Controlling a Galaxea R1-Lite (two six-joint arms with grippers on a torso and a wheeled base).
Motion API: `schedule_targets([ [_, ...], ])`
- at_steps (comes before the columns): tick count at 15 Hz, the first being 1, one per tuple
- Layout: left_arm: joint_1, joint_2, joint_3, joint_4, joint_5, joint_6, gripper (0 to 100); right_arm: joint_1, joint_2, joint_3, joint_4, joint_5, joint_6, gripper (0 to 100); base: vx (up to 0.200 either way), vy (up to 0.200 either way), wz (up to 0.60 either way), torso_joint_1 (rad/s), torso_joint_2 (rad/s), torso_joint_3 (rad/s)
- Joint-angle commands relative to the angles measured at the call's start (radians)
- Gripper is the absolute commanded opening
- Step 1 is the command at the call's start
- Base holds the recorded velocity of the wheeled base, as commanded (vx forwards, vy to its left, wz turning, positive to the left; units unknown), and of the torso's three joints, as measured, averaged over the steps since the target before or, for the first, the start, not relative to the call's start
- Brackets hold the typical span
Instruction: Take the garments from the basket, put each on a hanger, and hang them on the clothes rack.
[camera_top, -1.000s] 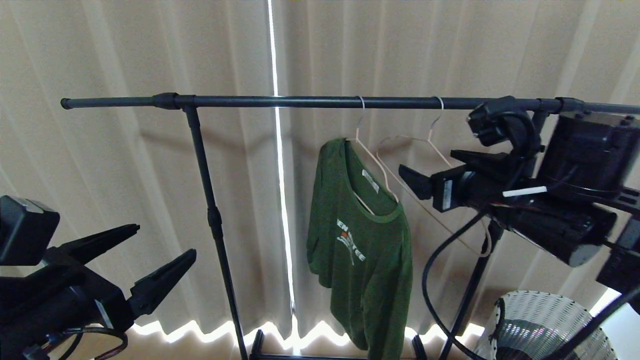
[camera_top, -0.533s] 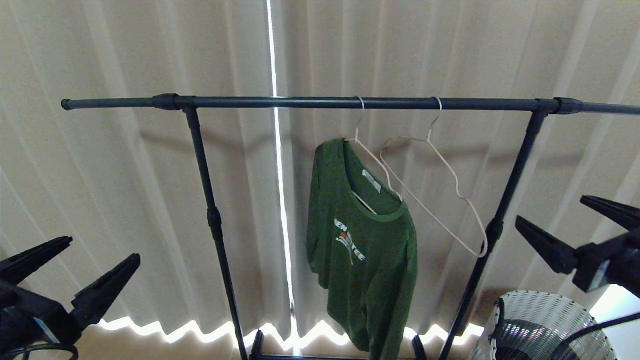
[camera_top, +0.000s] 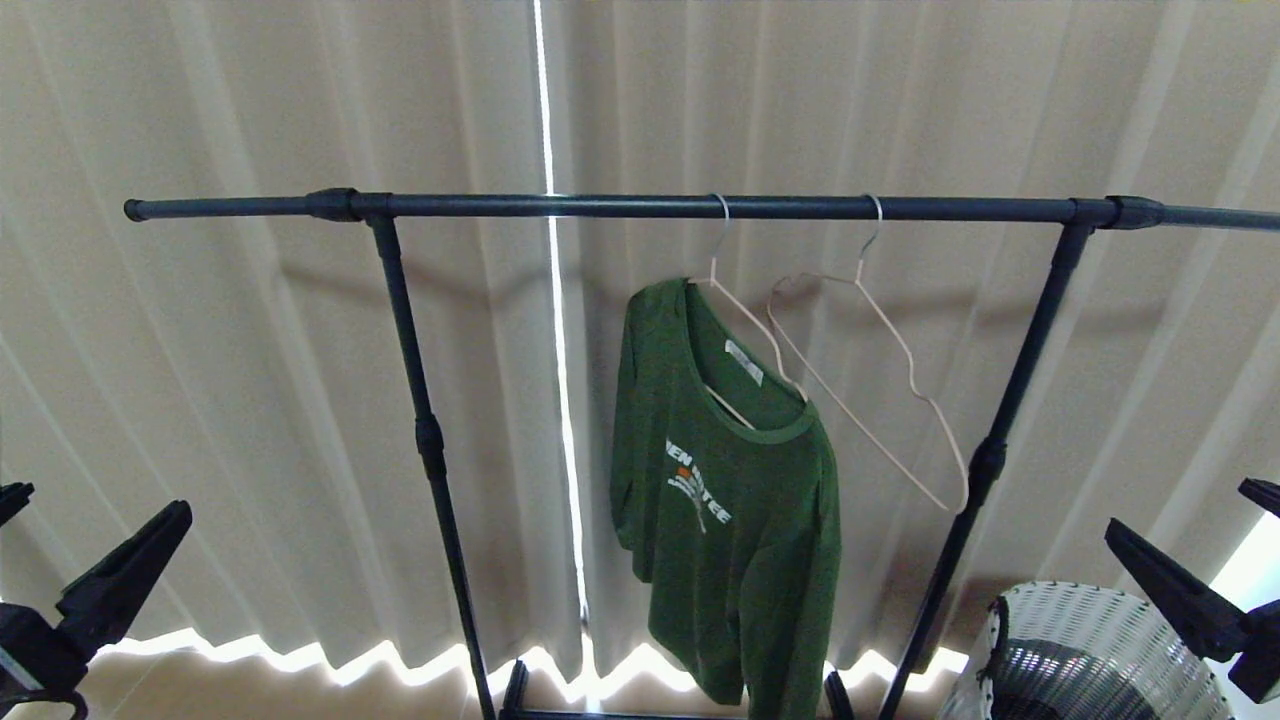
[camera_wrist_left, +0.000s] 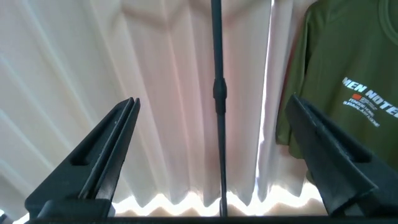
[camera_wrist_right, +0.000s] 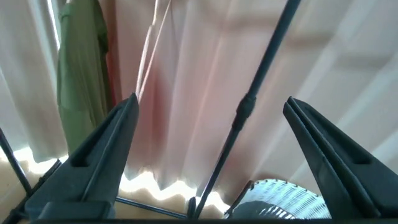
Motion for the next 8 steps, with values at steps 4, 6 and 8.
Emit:
schedule_targets([
  [4, 0.0, 0.036, -0.018, -0.001, -0.001, 0.001, 100, -0.001, -0.003, 0.0, 0.004, 0.059, 0.049, 100, 0.0, 0.0, 0.0, 0.0, 0.0, 0.0],
  [6, -0.048, 0.067, -0.032, -0.002, -0.002, 0.017, 100, -0.001, 0.057, -0.087, 0.009, 0.056, 0.048, 100, 0.0, 0.0, 0.0, 0.0, 0.0, 0.0],
  [8, -0.129, 0.118, -0.022, -0.002, -0.001, 0.015, 100, -0.015, 0.143, -0.112, 0.009, 0.051, 0.049, 100, 0.0, 0.0, 0.0, 0.0, 0.0, 0.0],
])
